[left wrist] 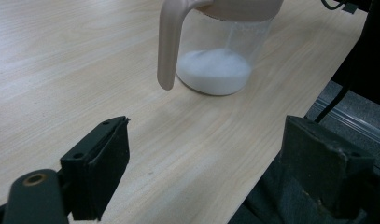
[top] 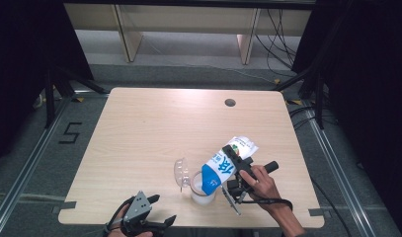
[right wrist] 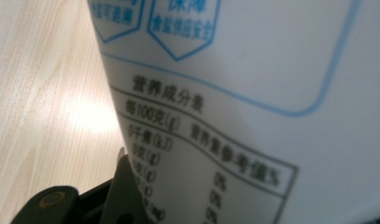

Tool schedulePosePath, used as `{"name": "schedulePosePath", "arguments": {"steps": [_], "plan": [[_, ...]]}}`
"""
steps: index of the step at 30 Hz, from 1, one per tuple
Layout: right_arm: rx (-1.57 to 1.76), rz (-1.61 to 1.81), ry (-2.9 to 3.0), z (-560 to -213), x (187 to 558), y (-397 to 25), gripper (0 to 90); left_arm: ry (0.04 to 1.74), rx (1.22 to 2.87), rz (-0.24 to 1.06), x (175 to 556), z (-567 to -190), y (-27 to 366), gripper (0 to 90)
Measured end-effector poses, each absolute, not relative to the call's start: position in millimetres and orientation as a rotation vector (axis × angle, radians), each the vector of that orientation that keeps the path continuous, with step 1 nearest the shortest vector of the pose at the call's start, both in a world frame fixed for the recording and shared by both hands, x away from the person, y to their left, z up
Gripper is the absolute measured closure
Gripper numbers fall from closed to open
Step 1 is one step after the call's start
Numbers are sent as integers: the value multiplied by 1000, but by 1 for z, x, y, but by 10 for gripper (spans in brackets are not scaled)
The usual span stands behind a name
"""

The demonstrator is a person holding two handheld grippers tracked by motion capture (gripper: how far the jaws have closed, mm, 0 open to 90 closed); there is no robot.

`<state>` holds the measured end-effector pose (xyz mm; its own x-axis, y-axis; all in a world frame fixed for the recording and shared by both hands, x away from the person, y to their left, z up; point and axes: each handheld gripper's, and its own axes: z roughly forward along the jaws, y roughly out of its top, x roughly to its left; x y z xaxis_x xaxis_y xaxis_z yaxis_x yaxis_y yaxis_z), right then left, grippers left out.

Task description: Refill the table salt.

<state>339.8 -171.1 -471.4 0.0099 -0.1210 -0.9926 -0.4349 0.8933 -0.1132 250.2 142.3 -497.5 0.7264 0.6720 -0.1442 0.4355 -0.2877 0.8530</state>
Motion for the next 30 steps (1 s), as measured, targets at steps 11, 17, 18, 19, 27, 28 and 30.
{"name": "schedulePosePath", "arguments": {"steps": [11, 17, 18, 19, 27, 28, 30], "plan": [[-447, 261, 1555, -470, 340, -172, 607, 852, 1930, 295, 250, -497, 142, 154], [-456, 258, 1547, -470, 340, -172, 607, 861, 1933, 297, 250, -497, 142, 154], [-483, 242, 1536, -468, 340, -171, 608, 854, 1935, 300, 250, -497, 142, 154], [-485, 242, 1533, -468, 340, -171, 608, 853, 1932, 296, 250, -497, 142, 154], [-478, 241, 1538, -468, 340, -170, 614, 832, 1940, 307, 251, -497, 143, 154], [-479, 241, 1538, -468, 340, -170, 615, 829, 1942, 306, 251, -497, 143, 154], [-478, 240, 1538, -468, 340, -170, 615, 856, 1928, 291, 250, -498, 142, 154]]}}
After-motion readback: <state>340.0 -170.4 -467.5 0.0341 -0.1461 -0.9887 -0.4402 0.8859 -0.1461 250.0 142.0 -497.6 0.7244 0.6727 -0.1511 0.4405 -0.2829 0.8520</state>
